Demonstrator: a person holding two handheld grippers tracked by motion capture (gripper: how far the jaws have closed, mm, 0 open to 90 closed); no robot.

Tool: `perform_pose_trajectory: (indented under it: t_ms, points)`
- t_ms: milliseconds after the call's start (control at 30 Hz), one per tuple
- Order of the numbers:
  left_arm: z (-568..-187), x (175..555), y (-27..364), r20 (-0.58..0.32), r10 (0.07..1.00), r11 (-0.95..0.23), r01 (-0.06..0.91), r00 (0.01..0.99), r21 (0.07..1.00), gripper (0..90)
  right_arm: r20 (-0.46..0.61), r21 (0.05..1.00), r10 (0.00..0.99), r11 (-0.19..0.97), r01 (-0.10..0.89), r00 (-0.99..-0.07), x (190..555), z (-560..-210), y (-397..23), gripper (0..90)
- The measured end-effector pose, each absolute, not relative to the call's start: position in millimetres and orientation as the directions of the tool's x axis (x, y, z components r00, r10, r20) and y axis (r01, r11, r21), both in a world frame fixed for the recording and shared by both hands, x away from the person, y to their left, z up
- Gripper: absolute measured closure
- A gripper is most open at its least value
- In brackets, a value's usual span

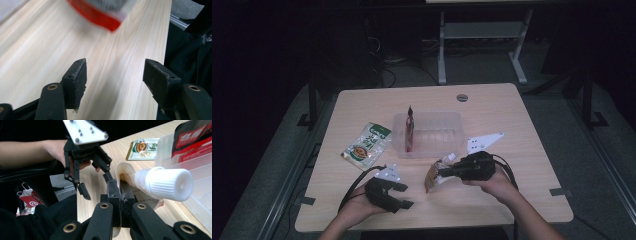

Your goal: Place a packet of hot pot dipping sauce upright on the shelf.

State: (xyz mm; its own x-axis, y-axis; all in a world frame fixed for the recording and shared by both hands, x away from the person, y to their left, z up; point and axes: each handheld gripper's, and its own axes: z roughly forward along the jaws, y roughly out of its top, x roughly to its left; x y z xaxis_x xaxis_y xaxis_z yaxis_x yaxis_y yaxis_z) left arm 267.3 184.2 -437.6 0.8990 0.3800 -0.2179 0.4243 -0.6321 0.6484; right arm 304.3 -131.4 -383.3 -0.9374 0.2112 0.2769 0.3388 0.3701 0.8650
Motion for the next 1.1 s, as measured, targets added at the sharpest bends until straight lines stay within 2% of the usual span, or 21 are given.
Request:
perform_pose_trajectory:
  t_ms: [267,1100]
  points:
    - [-440,273,193,-0.178,0.432,-0.626,0.436,0.884,0.646,22.9,0.25,0.878,0.224,0.359,0.318,-0.942,316,-365,-132,89.8]
    - [-443,277,195,-0.176,0.419,-0.637,0.426,0.891,0.642,22.6,0.21,0.89,0.319,0.329,0.316,-0.924,388,-331,-131,89.7]
